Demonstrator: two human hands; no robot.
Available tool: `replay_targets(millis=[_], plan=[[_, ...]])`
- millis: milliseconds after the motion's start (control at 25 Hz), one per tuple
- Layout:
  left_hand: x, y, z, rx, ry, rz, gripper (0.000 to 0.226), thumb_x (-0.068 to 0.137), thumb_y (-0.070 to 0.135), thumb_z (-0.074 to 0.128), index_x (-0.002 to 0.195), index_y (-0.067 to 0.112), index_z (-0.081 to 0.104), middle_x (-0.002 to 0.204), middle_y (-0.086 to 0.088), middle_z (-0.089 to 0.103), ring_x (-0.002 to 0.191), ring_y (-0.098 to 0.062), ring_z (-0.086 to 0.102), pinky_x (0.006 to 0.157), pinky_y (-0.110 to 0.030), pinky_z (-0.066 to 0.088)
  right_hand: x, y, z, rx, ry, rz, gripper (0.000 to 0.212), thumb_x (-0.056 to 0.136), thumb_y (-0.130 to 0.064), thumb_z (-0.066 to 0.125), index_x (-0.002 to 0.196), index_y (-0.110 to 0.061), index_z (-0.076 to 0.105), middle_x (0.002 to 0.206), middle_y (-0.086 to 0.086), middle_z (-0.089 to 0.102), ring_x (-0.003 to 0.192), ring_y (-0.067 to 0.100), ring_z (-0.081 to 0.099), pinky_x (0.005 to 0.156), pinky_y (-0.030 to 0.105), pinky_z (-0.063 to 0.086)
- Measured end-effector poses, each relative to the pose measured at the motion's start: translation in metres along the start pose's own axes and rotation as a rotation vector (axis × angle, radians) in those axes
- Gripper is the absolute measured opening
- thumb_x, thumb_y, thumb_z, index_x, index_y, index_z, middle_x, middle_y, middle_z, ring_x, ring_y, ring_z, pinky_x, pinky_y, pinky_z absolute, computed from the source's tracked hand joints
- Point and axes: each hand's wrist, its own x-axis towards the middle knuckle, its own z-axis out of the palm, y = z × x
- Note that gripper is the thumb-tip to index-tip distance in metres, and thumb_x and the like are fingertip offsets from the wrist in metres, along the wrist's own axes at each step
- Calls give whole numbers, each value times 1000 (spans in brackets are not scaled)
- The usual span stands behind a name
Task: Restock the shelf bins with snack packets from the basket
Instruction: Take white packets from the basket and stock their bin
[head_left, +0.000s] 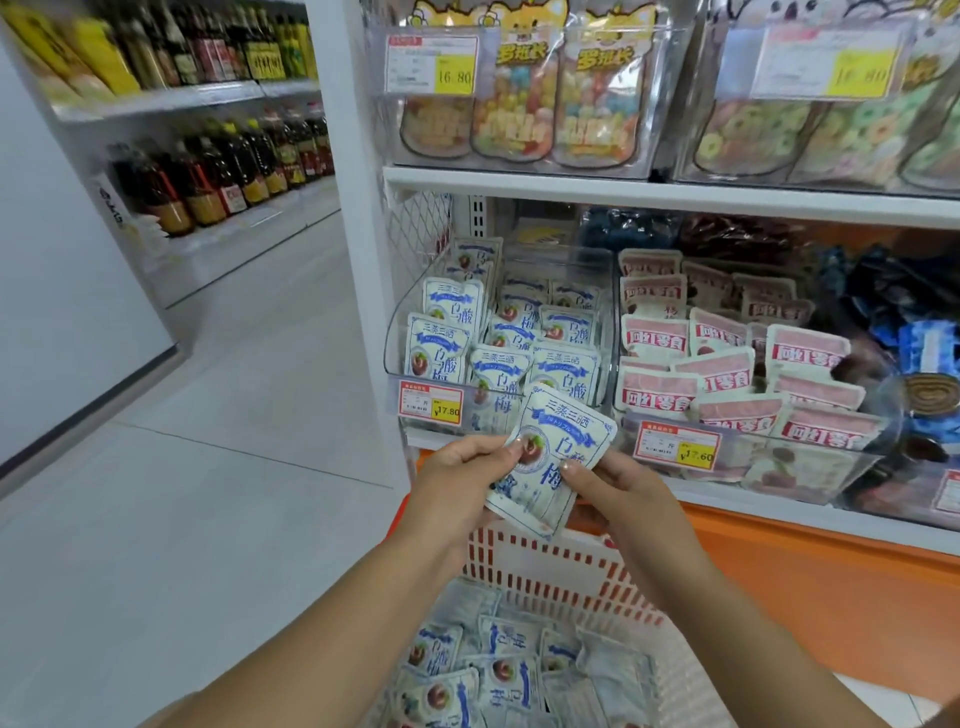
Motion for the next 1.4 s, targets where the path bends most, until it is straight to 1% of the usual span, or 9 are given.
replay_targets(millis=[120, 240, 320, 400, 520, 600, 880, 1200, 1400], plan=[[16, 8, -3, 22, 56, 44, 9, 85, 30, 72, 88, 22, 75, 94, -4, 76, 96, -27, 71, 91, -53, 54, 15, -12, 16, -135, 34, -41, 29, 86, -30, 72, 103, -7, 65, 93, 13, 73, 89, 33, 70, 88, 53, 54], [33, 33, -19, 97, 88, 237, 9, 90, 26, 67, 96, 27, 74, 96, 8, 74, 89, -7, 70, 76, -28, 58, 55, -51, 19, -292, 124, -124, 36, 88, -32, 70, 97, 1, 60, 75, 11, 63, 66, 32, 60, 60, 37, 57], [42, 50, -41, 405, 276, 465, 21, 91, 29, 65, 112, 31, 67, 102, 17, 67, 87, 3, 65, 71, -14, 52, 99, -87, 18, -292, 177, -186, 18, 90, -25, 68, 101, -10, 66, 90, 5, 74, 81, 30, 69, 69, 35, 56], [55, 58, -65, 637, 476, 587, 36, 89, 37, 65, 124, 34, 60, 113, 15, 58, 95, -2, 61, 78, -24, 55, 159, -113, 13, -363, 294, -186, 31, 88, -28, 71, 113, -10, 65, 107, 9, 72, 96, 29, 67, 80, 35, 52], [77, 58, -85, 697, 522, 539, 53, 84, 44, 64, 134, 35, 50, 119, 13, 48, 102, -5, 56, 83, -33, 55, 249, -135, 9, -597, 346, -121, 55, 87, -34, 71, 132, -6, 54, 126, 12, 63, 111, 30, 60, 86, 32, 47], [85, 58, -87, 634, 483, 493, 55, 82, 44, 66, 133, 37, 47, 114, 17, 45, 96, -2, 56, 75, -24, 52, 289, -136, 8, -753, 300, -81, 55, 88, -36, 69, 130, -4, 55, 110, 13, 66, 92, 27, 62, 74, 32, 49], [99, 55, -88, 524, 403, 472, 47, 80, 33, 71, 117, 43, 45, 105, 26, 49, 91, 2, 58, 56, -8, 47, 327, -114, 12, -862, 397, -18, 46, 90, -35, 68, 61, -10, 43, 52, 5, 46, 46, 19, 42, 51, 27, 31], [91, 56, -84, 533, 370, 458, 49, 82, 29, 71, 116, 47, 41, 110, 21, 49, 88, 7, 56, 51, -2, 44, 319, -111, 14, -789, 358, -10, 50, 88, -40, 68, 109, 6, 63, 83, 16, 67, 83, 35, 69, 86, 49, 57], [93, 52, -90, 584, 375, 471, 50, 83, 32, 70, 126, 42, 45, 112, 21, 48, 94, 8, 55, 51, -4, 44, 306, -120, 17, -880, 394, 57, 49, 93, -46, 58, 119, -5, 57, 68, 2, 51, 52, 16, 46, 47, 29, 40]])
